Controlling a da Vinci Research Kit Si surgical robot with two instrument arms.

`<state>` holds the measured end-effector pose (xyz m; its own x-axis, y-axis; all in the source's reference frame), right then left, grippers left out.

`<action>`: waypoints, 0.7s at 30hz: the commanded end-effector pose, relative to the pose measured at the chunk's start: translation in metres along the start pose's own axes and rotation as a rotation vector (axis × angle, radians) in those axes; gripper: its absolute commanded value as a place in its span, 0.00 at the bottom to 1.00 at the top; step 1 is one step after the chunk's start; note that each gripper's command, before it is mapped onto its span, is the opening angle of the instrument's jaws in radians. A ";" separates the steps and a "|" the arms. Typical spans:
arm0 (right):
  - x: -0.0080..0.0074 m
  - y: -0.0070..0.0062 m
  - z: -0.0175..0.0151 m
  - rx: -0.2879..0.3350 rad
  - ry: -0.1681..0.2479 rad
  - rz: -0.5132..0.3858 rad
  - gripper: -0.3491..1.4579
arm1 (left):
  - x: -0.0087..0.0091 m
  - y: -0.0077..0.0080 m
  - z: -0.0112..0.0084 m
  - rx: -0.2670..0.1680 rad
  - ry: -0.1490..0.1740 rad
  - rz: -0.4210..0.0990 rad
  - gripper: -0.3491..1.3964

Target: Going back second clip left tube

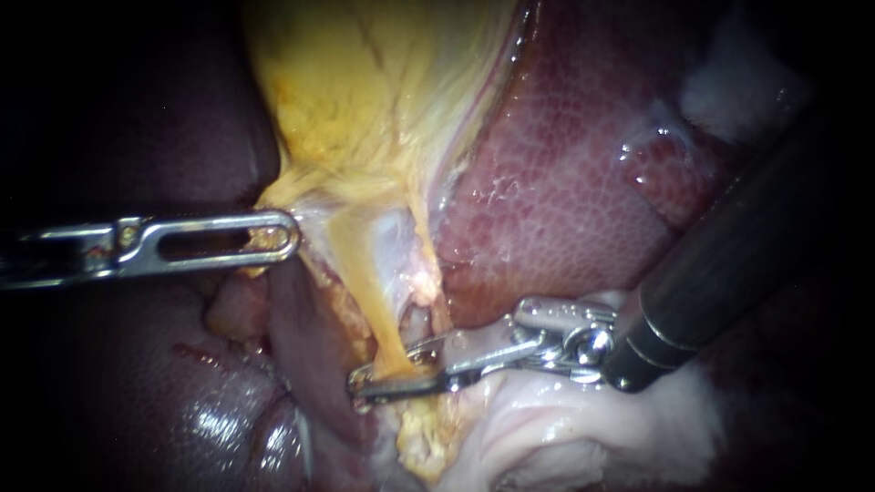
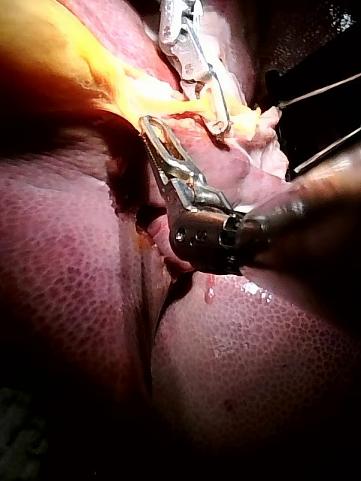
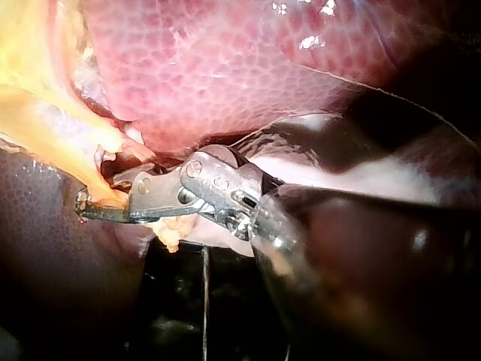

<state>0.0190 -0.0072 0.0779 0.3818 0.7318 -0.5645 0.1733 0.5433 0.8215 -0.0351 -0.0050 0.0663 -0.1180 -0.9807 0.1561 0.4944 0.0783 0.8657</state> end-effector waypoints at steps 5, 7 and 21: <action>0.0000 -0.0001 0.0000 0.001 0.000 0.000 0.00 | 0.0000 0.0000 0.0000 0.000 0.000 0.001 0.00; 0.0001 -0.0001 -0.0001 0.003 0.006 0.000 0.06 | 0.0000 0.0000 0.0000 0.000 0.000 0.001 0.00; 0.0023 0.0001 -0.0030 -0.116 0.113 -0.062 0.52 | 0.0000 0.0001 0.0000 0.000 0.000 0.001 0.00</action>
<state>0.0169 -0.0042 0.0764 0.2677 0.7342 -0.6240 0.0849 0.6271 0.7743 -0.0351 -0.0051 0.0663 -0.1172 -0.9806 0.1568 0.4945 0.0793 0.8655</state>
